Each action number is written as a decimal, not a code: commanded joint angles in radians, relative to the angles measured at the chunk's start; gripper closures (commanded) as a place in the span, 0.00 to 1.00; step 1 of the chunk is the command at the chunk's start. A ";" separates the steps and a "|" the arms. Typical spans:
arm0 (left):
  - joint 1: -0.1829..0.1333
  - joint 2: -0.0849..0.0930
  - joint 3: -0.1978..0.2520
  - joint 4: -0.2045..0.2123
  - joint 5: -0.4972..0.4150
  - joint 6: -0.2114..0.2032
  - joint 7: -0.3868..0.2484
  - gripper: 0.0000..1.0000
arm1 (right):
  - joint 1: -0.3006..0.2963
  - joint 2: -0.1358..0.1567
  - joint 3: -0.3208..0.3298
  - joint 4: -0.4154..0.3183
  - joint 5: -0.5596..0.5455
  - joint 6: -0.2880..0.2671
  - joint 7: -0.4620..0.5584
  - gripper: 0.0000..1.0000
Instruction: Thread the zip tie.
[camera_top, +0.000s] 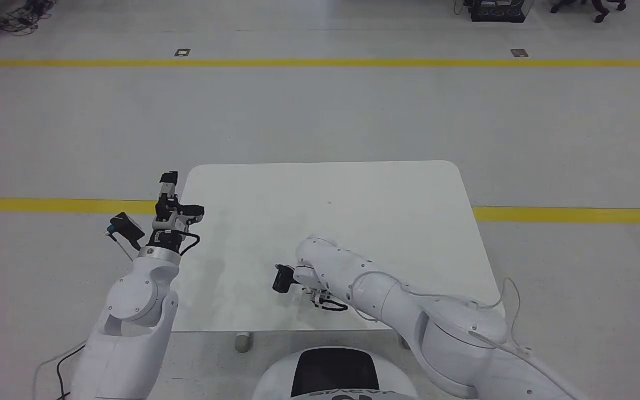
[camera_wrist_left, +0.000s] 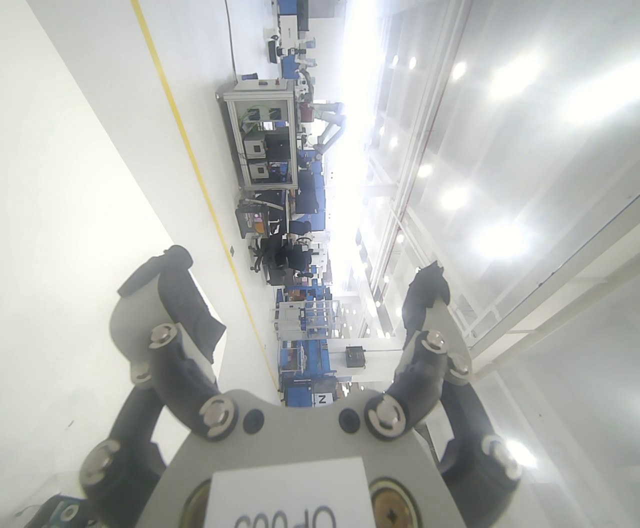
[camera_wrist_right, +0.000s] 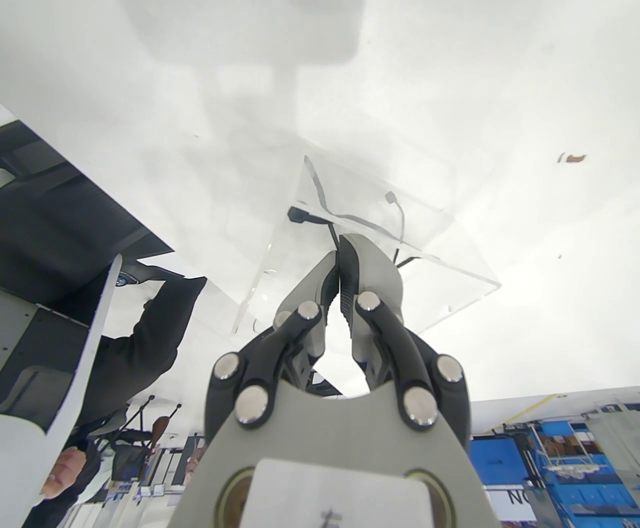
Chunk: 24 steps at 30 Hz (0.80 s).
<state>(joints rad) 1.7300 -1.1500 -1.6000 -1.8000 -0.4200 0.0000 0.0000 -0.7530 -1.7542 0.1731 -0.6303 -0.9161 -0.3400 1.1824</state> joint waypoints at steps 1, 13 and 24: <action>0.000 0.000 0.000 0.000 0.000 0.000 0.000 0.00 | 0.001 0.000 0.000 -0.002 -0.002 0.000 0.000 1.00; 0.000 0.000 0.000 0.000 0.000 0.000 0.000 0.00 | 0.003 0.019 0.005 -0.034 0.000 0.000 -0.003 0.76; 0.000 0.000 0.000 0.000 0.000 0.000 0.000 0.00 | 0.001 0.040 -0.003 -0.048 0.036 0.000 -0.008 0.85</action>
<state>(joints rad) 1.7300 -1.1500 -1.6000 -1.8000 -0.4200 0.0000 0.0000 -0.7509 -1.7156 0.1699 -0.6772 -0.8814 -0.3400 1.1743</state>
